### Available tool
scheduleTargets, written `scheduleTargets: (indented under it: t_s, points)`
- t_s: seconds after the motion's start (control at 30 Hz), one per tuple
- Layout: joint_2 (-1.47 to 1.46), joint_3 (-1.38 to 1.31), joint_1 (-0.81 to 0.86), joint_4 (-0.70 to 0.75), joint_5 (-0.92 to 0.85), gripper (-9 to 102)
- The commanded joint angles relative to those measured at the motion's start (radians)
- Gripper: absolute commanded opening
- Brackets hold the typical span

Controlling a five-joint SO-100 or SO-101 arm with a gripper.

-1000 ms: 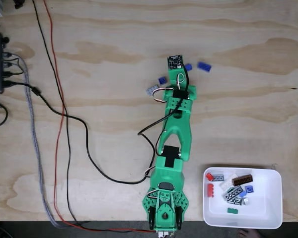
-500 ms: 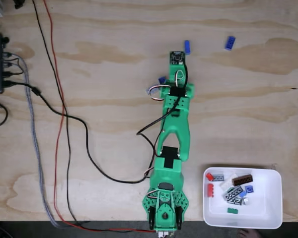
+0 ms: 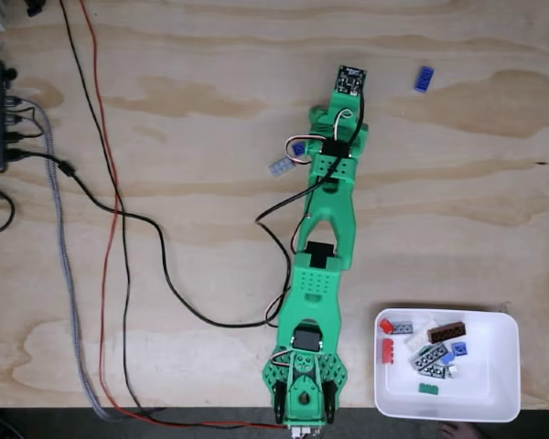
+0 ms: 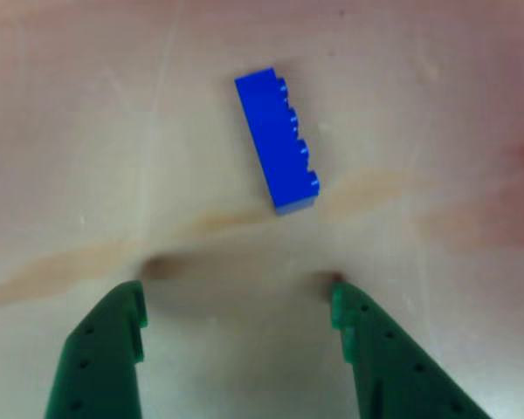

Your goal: Put all lego bricks in the bin.

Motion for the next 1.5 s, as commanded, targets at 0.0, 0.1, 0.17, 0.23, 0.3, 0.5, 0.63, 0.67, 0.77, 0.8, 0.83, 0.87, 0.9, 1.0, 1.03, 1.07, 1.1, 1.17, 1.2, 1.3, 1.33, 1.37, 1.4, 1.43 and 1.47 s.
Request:
scheduleTargets:
  t_s: [0.0, 0.1, 0.17, 0.23, 0.3, 0.5, 0.63, 0.67, 0.77, 0.8, 0.83, 0.87, 0.9, 1.0, 1.03, 1.07, 1.1, 1.17, 1.2, 1.3, 1.33, 1.37, 1.4, 1.43, 1.47]
  points:
    - [-0.046, -0.020, 0.026, -0.100, -0.087, 24]
    - [-0.089, -0.032, 0.034, -0.183, -0.118, 23]
    - [-0.110, -0.034, 0.034, -0.215, -0.129, 22]
    - [-0.124, -0.034, 0.028, -0.244, -0.132, 19]
    - [-0.137, -0.029, 0.026, -0.291, -0.140, 15]
    - [-0.163, -0.044, 0.015, -0.393, -0.121, 0]
    - [-0.114, -0.078, 0.025, -0.285, -0.057, 0]
    - [-0.041, -0.038, 0.025, -0.250, -0.017, 0]
    - [0.290, 0.077, 0.015, 0.041, 0.135, 0]
    - [0.416, 0.112, 0.006, 0.183, 0.179, 0]
    - [0.534, 0.155, 0.002, 0.318, 0.210, 0]
    - [0.641, 0.198, 0.000, 0.414, 0.252, 0]
    - [0.741, 0.232, 0.011, 0.517, 0.279, 0]
    - [0.946, 0.264, 0.084, 0.884, 0.333, 0]
    - [1.005, 0.288, 0.132, 0.968, 0.319, 0]
    - [1.043, 0.296, 0.195, 1.040, 0.314, 0]
    - [1.072, 0.318, 0.265, 1.083, 0.288, 0]
    - [1.114, 0.360, 0.417, 1.081, 0.224, 0]
    - [1.123, 0.368, 0.489, 1.092, 0.169, 0]
    - [1.146, 0.373, 0.715, 1.167, -0.015, 0]
    - [1.149, 0.383, 0.788, 1.186, -0.092, 0]
    - [1.157, 0.394, 0.853, 1.183, -0.133, 0]
    - [1.172, 0.414, 0.923, 1.169, -0.186, 0]
    - [1.190, 0.442, 0.991, 1.152, -0.244, 0]
    - [1.215, 0.482, 1.052, 1.123, -0.291, 0]
